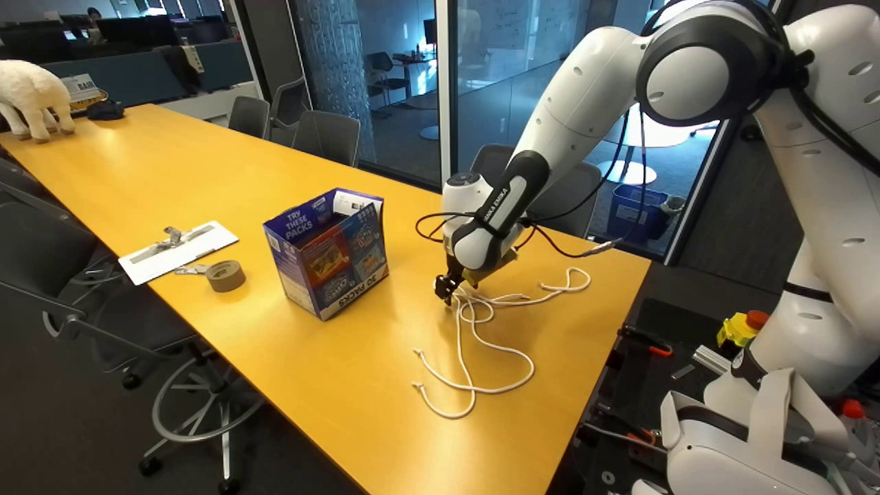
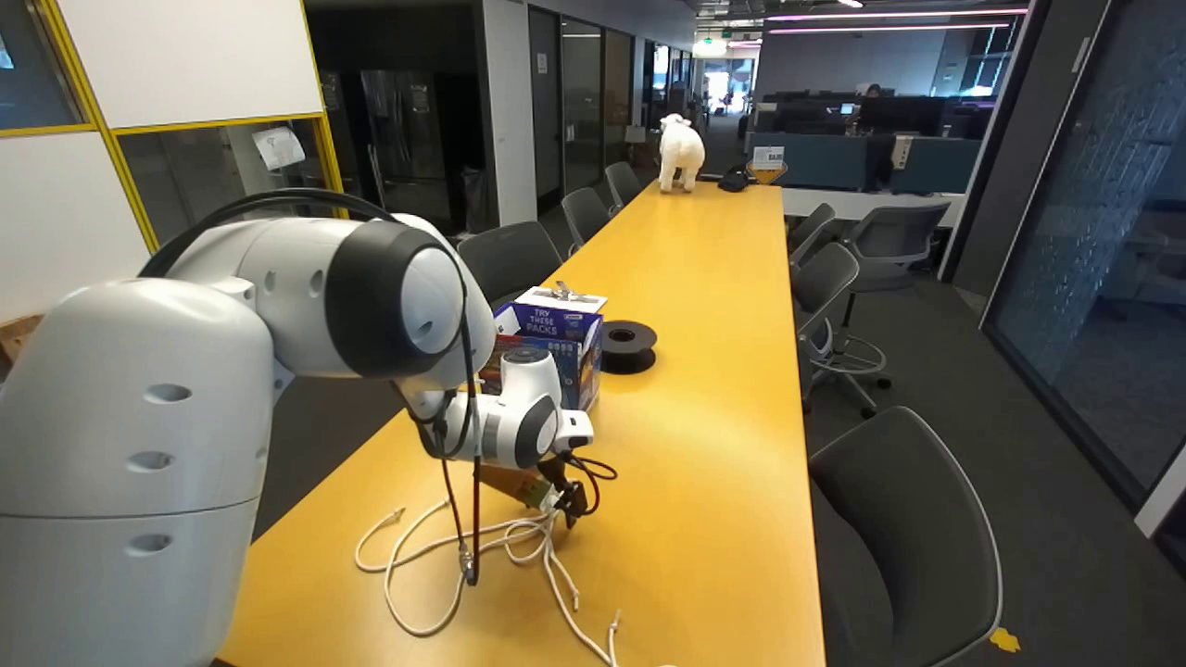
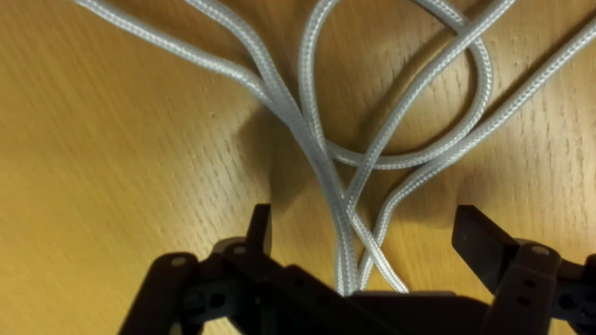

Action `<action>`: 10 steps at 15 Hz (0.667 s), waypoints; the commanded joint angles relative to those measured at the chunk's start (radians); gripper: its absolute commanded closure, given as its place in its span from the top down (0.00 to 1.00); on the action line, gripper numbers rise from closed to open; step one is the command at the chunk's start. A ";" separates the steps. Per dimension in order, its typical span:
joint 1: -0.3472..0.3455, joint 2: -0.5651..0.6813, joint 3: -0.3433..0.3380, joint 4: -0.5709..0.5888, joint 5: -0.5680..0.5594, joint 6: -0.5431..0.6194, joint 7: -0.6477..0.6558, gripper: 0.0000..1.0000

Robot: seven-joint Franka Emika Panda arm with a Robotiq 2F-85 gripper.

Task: Put the two white ropes inside the blue box

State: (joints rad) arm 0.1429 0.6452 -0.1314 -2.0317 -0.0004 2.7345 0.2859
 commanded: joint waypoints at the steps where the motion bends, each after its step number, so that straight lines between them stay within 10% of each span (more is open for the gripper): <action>1: 0.018 0.019 -0.021 0.039 -0.019 -0.026 0.029 1.00; 10: 0.014 0.022 -0.021 0.047 -0.020 -0.038 0.026 1.00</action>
State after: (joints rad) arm 0.1438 0.6549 -0.1361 -2.0163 -0.0010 2.7194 0.2901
